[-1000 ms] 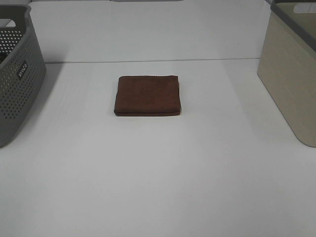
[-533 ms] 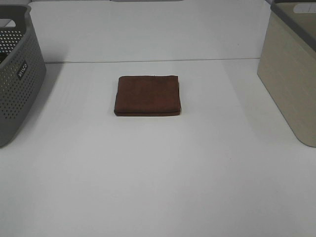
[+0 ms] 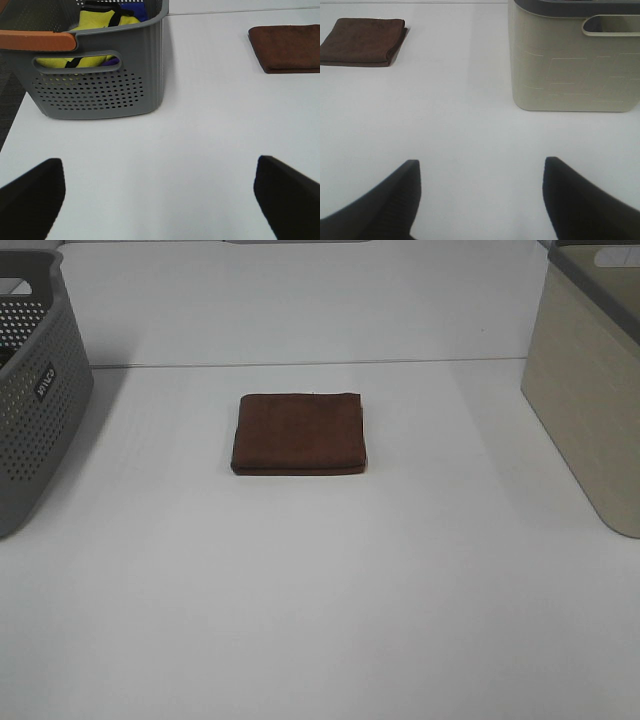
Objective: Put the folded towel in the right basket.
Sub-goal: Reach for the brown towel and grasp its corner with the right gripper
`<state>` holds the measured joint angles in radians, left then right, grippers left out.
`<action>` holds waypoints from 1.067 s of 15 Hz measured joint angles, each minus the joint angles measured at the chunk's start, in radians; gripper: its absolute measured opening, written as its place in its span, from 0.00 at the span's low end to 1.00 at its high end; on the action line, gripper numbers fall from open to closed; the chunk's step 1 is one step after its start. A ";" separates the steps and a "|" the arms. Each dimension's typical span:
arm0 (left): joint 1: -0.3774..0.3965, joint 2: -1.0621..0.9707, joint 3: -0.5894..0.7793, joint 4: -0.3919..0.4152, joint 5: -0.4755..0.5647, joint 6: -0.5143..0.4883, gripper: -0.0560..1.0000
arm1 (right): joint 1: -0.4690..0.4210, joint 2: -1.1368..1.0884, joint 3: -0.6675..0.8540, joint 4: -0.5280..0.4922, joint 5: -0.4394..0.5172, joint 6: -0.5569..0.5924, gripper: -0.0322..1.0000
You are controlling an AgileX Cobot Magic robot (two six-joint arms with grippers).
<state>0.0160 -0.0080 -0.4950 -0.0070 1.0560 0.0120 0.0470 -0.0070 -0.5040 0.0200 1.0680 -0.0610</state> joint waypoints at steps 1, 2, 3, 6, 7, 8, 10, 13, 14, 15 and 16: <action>0.000 0.000 0.000 0.000 0.000 0.000 0.98 | 0.000 0.002 0.000 0.000 -0.002 0.000 0.67; 0.000 0.000 0.000 0.000 0.000 0.000 0.98 | 0.000 0.009 -0.003 0.000 -0.005 0.000 0.67; 0.000 0.000 0.000 0.000 0.000 0.000 0.98 | 0.000 0.038 -0.018 0.000 -0.032 0.000 0.67; 0.000 0.000 0.000 0.000 0.000 0.000 0.98 | 0.000 0.220 -0.100 0.000 -0.156 0.000 0.67; 0.000 0.000 0.000 0.000 0.000 0.000 0.98 | 0.000 0.308 -0.130 0.000 -0.188 0.000 0.67; 0.000 0.000 0.000 0.000 0.000 0.000 0.98 | 0.000 0.394 -0.167 0.004 -0.217 0.000 0.67; 0.000 0.000 0.000 0.000 0.000 0.000 0.98 | 0.000 0.585 -0.241 0.040 -0.265 0.000 0.67; 0.000 0.000 0.000 0.000 0.000 0.000 0.98 | 0.000 0.943 -0.418 0.147 -0.284 -0.088 0.67; 0.000 0.000 0.000 0.000 0.000 0.000 0.98 | 0.000 1.049 -0.469 0.177 -0.287 -0.119 0.67; 0.000 0.000 0.000 0.000 0.000 0.000 0.98 | 0.000 1.139 -0.522 0.197 -0.287 -0.152 0.67; 0.000 0.000 0.000 0.000 0.000 0.000 0.98 | 0.000 1.220 -0.583 0.206 -0.286 -0.169 0.67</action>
<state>0.0160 -0.0080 -0.4950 -0.0070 1.0560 0.0120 0.0470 1.2130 -1.0870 0.2260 0.7820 -0.2300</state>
